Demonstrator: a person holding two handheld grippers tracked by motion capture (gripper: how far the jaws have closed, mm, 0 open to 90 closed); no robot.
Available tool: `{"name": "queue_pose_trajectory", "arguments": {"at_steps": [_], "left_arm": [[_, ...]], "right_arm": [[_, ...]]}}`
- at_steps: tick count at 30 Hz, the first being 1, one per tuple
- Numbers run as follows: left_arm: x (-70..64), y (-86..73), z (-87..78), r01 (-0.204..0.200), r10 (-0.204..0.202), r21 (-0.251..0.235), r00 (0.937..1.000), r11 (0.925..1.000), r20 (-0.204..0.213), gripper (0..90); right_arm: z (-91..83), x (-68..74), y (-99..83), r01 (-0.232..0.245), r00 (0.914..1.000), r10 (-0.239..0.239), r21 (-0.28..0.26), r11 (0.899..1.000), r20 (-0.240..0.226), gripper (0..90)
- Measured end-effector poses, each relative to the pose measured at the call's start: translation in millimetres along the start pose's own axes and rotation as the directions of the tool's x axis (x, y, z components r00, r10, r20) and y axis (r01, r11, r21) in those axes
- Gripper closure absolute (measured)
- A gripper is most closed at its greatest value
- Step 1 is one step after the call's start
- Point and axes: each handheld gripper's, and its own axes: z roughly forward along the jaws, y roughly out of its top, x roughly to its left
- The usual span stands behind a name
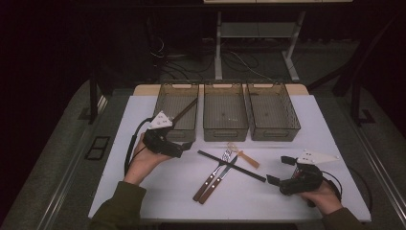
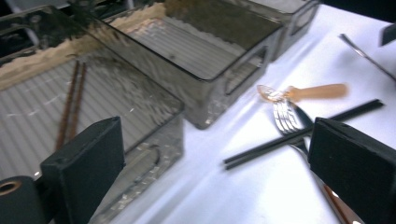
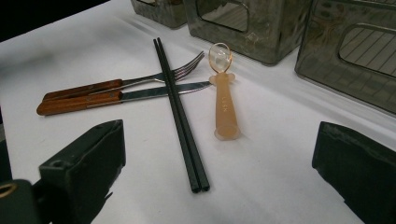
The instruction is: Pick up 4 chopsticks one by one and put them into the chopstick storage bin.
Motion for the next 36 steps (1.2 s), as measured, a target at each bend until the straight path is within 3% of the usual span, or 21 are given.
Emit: {"name": "queue_pose_trajectory", "arguments": {"at_steps": [8, 15, 27, 29, 32, 36], "left_arm": [[-14.2, -18.6, -9.2, -0.013, 0.014, -0.029, 0.9999, 0.9995, 0.008, 0.0], [-28.3, -41.8, -16.0, -0.005, 0.007, -0.056, 0.9989, 0.9984, 0.046, 0.0], [-46.4, -69.2, -17.0, -0.014, 0.017, -0.038, 0.9951, 0.9992, 0.098, 0.0], [-45.4, -73.5, -16.1, -0.005, 0.009, -0.034, 0.9930, 0.9994, 0.118, 0.0], [-45.1, -77.9, -16.0, -0.016, 0.016, -0.004, 0.9935, 0.9999, 0.113, 0.0], [-45.4, -79.2, -14.5, -0.005, 0.005, 0.000, 0.9927, 1.0000, 0.120, 0.0]], "right_arm": [[-0.9, -0.2, 0.2, -0.002, 1.0000, 0.002, 0.001, 1.000, 0.002, 2.8], [0.2, -1.4, 1.0, 0.008, 1.0000, -0.008, 0.021, 1.000, 0.002, 2.8], [2.7, 0.7, 14.5, 0.058, 0.9980, -0.060, 0.095, 0.994, 0.018, 2.8], [4.8, 1.1, 17.3, 0.062, 0.9979, -0.064, 0.105, 0.993, 0.012, 2.8], [7.4, 2.0, 21.4, 0.079, 0.9968, -0.080, 0.116, 0.990, 0.004, 2.9], [11.7, 2.9, 25.8, 0.094, 0.9955, -0.094, 0.122, 0.988, -0.005, 2.9]]}}
